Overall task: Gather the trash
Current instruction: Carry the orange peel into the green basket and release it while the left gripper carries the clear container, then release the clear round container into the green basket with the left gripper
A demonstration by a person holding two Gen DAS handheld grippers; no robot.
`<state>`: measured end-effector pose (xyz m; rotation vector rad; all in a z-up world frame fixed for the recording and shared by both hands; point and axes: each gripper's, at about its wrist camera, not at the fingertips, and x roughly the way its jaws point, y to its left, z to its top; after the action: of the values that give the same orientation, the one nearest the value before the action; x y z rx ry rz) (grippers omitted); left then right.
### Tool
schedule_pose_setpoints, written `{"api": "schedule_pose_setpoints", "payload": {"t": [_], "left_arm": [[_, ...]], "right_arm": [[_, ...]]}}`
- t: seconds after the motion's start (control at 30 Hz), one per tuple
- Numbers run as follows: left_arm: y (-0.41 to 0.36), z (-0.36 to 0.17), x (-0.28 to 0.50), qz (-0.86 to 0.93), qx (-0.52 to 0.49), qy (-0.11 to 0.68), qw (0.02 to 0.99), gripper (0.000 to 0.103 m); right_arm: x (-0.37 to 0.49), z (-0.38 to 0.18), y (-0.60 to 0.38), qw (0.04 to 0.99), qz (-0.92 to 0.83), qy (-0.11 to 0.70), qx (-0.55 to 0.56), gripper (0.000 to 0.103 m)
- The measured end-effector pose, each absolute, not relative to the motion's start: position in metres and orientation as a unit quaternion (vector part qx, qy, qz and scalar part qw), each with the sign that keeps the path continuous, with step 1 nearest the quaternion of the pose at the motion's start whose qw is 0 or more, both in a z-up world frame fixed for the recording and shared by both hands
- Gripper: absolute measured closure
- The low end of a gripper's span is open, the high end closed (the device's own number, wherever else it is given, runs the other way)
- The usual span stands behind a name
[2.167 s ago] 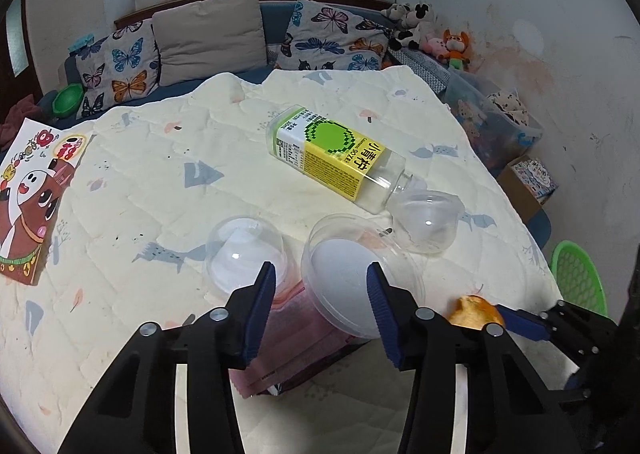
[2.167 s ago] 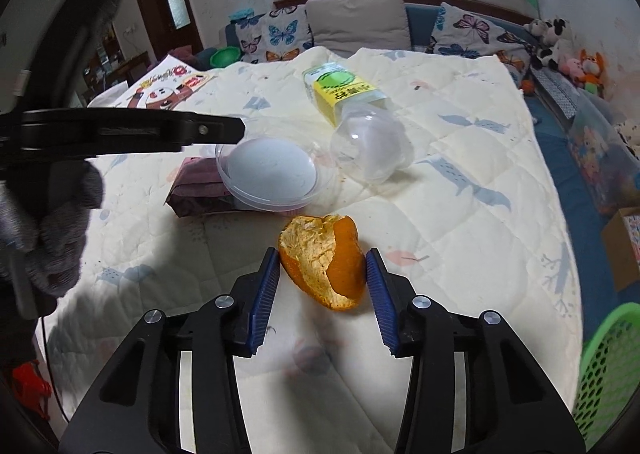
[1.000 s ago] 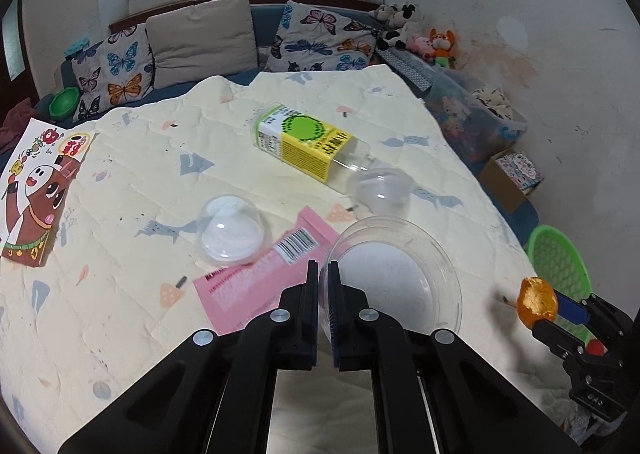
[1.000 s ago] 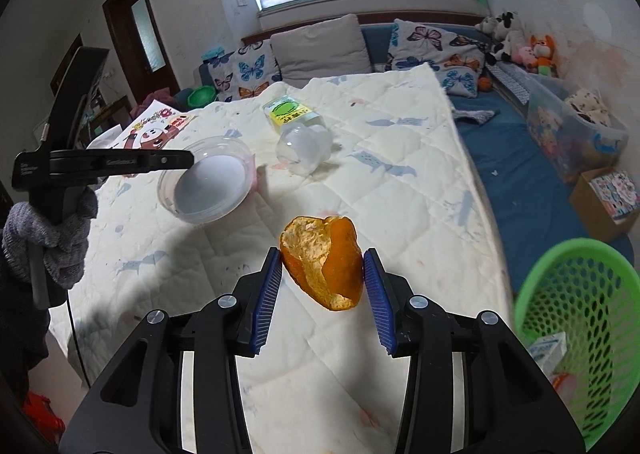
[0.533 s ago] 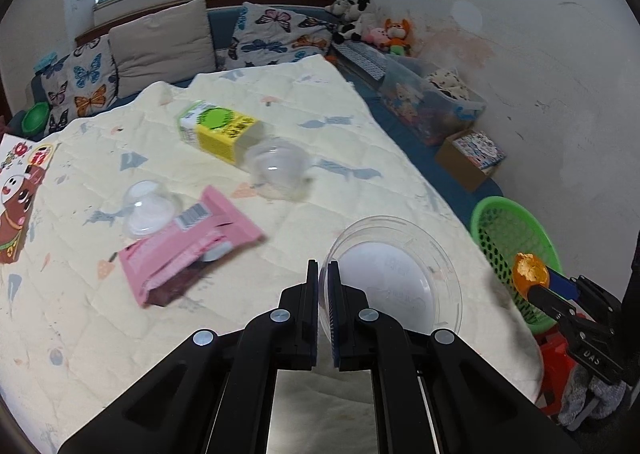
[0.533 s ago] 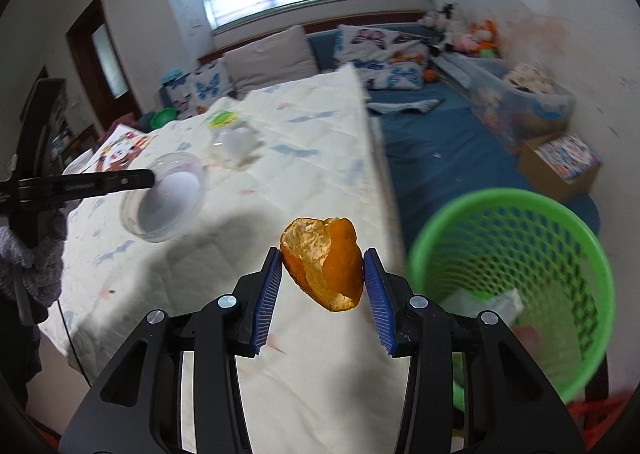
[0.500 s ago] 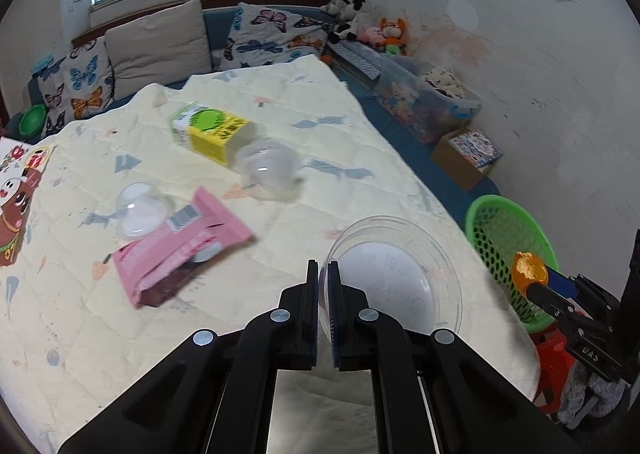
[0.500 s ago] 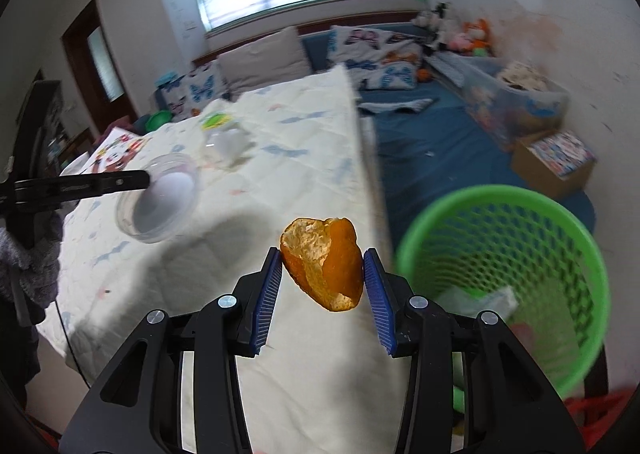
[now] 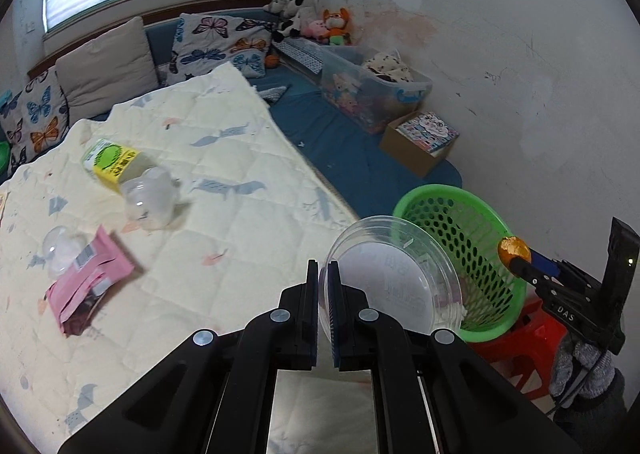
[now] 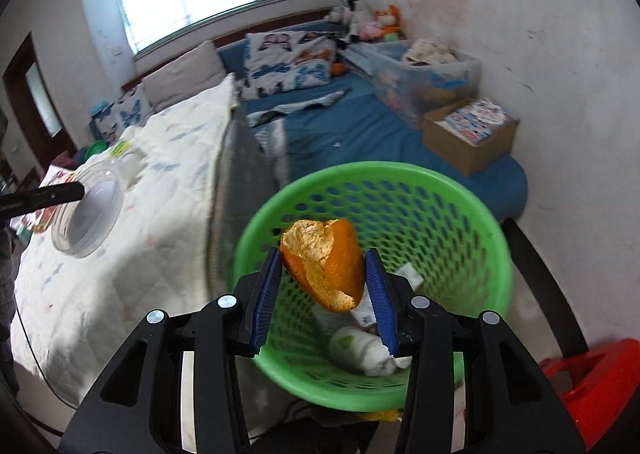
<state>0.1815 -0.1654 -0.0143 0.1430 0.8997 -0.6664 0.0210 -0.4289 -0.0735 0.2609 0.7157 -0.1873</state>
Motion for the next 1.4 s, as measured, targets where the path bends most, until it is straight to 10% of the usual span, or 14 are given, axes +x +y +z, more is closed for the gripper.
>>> {"api": "schedule_pose_setpoints", "payload": {"t": [1.4], "left_arm": [[-0.331,-0.074,0.150,-0.366,0.139,0.475,0.788,0.088]], "right_arm": [[-0.040,-0.066,-0.464,0.926,-0.112,0.315,0.174,0.035]]}}
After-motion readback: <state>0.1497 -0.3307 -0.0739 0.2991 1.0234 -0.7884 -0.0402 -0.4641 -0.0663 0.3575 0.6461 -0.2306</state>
